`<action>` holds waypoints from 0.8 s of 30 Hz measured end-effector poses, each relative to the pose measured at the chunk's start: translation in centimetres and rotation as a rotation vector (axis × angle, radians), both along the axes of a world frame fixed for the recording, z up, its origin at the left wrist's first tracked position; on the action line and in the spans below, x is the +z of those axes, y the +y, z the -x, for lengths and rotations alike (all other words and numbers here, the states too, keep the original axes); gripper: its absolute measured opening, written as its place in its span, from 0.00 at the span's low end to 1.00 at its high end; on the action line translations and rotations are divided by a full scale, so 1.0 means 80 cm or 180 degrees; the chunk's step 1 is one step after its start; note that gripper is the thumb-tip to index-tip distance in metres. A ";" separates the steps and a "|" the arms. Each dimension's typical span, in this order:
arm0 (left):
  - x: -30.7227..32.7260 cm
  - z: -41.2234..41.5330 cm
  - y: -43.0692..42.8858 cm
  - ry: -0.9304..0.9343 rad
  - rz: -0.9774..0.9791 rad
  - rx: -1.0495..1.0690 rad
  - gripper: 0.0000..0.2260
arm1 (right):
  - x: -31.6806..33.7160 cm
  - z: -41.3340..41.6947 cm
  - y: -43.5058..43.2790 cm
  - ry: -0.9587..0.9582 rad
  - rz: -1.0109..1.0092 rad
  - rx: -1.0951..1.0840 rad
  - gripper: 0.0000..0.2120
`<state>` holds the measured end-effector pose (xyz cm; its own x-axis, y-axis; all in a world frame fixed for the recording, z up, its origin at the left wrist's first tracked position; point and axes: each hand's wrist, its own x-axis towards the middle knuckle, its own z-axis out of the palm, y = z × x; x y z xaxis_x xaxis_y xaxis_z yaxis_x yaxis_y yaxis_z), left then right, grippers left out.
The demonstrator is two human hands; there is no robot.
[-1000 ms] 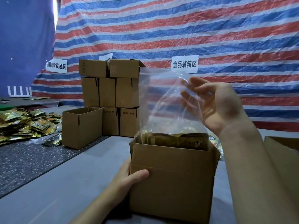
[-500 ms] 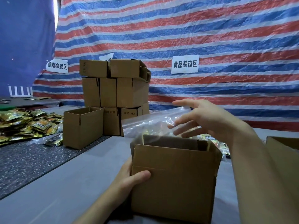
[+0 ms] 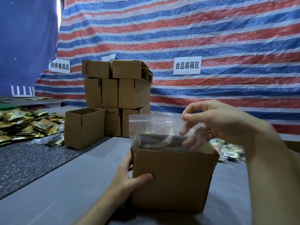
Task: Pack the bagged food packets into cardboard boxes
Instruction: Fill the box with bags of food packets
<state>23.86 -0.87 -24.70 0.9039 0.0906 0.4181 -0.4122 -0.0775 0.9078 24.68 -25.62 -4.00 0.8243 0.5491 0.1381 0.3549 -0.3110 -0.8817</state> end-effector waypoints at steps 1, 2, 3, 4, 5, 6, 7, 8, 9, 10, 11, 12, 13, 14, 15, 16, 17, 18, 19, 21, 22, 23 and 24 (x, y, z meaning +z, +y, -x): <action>-0.001 0.001 -0.001 0.0000 -0.0021 0.0000 0.44 | -0.003 -0.003 0.004 -0.0003 0.0048 -0.0115 0.06; -0.001 0.002 -0.002 0.0006 -0.0024 -0.0008 0.44 | -0.007 -0.007 0.007 -0.0047 0.0128 -0.0264 0.06; -0.001 0.002 -0.002 0.0012 -0.0006 -0.0018 0.44 | -0.011 -0.011 0.011 -0.0152 0.0258 -0.0434 0.05; 0.000 0.002 -0.002 0.0019 0.0024 -0.0020 0.45 | -0.015 -0.015 0.015 -0.0282 0.0428 -0.0585 0.04; 0.001 0.002 -0.002 0.0028 0.0047 -0.0014 0.46 | -0.017 -0.020 0.018 -0.0375 0.0568 -0.0703 0.04; 0.002 0.003 -0.002 0.0030 0.0055 -0.0013 0.47 | -0.018 -0.023 0.019 -0.0401 0.0669 -0.0779 0.06; 0.003 0.003 -0.001 0.0028 0.0047 -0.0022 0.47 | -0.019 -0.027 0.020 -0.0369 0.0719 -0.0815 0.09; 0.004 0.003 -0.001 0.0030 0.0027 -0.0031 0.47 | -0.019 -0.029 0.020 -0.0321 0.0739 -0.0824 0.12; 0.004 0.004 -0.001 0.0035 0.0009 -0.0032 0.46 | -0.020 -0.030 0.019 -0.0294 0.0753 -0.0822 0.14; 0.004 0.004 -0.001 0.0040 0.0003 -0.0030 0.45 | -0.021 -0.030 0.019 -0.0279 0.0782 -0.0806 0.15; 0.004 0.004 -0.001 0.0041 0.0008 -0.0027 0.44 | -0.023 -0.030 0.018 -0.0251 0.0830 -0.0781 0.16; 0.003 0.004 -0.001 0.0040 0.0015 -0.0028 0.42 | -0.025 -0.029 0.019 -0.0222 0.0902 -0.0757 0.17; 0.003 0.003 -0.001 0.0042 0.0017 -0.0030 0.40 | -0.027 -0.029 0.020 -0.0215 0.0992 -0.0742 0.17; 0.003 0.003 -0.001 0.0047 0.0017 -0.0036 0.37 | -0.029 -0.029 0.021 -0.0234 0.1085 -0.0741 0.17; 0.004 0.004 -0.001 0.0050 0.0014 -0.0045 0.36 | -0.030 -0.029 0.023 -0.0263 0.1147 -0.0751 0.17; 0.005 0.004 -0.001 0.0042 0.0006 -0.0049 0.36 | -0.029 -0.029 0.024 -0.0273 0.1176 -0.0755 0.17; 0.005 0.003 -0.001 0.0029 -0.0015 -0.0051 0.37 | -0.028 -0.028 0.024 -0.0262 0.1182 -0.0743 0.17; 0.006 0.003 -0.001 0.0015 -0.0039 -0.0060 0.40 | -0.026 -0.026 0.024 -0.0251 0.1185 -0.0717 0.17; 0.006 0.004 -0.001 0.0007 -0.0054 -0.0077 0.42 | -0.024 -0.024 0.023 -0.0260 0.1190 -0.0674 0.16; 0.006 0.005 -0.002 0.0017 -0.0090 -0.0122 0.43 | -0.021 -0.019 0.021 -0.0281 0.1126 -0.0524 0.14; 0.005 0.006 -0.003 0.0025 -0.0136 -0.0131 0.41 | -0.019 -0.016 0.021 -0.0276 0.1032 -0.0423 0.13; 0.005 0.007 -0.004 0.0030 -0.0184 -0.0128 0.39 | -0.018 -0.013 0.021 -0.0285 0.0899 -0.0330 0.12; 0.004 0.007 -0.005 0.0026 -0.0204 -0.0118 0.38 | -0.016 -0.010 0.022 -0.0327 0.0761 -0.0272 0.13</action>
<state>23.33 -1.28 -24.41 0.9095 0.0302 0.4147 -0.4085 -0.1203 0.9048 25.45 -23.86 -5.29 0.8574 0.5051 0.0983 0.4022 -0.5388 -0.7402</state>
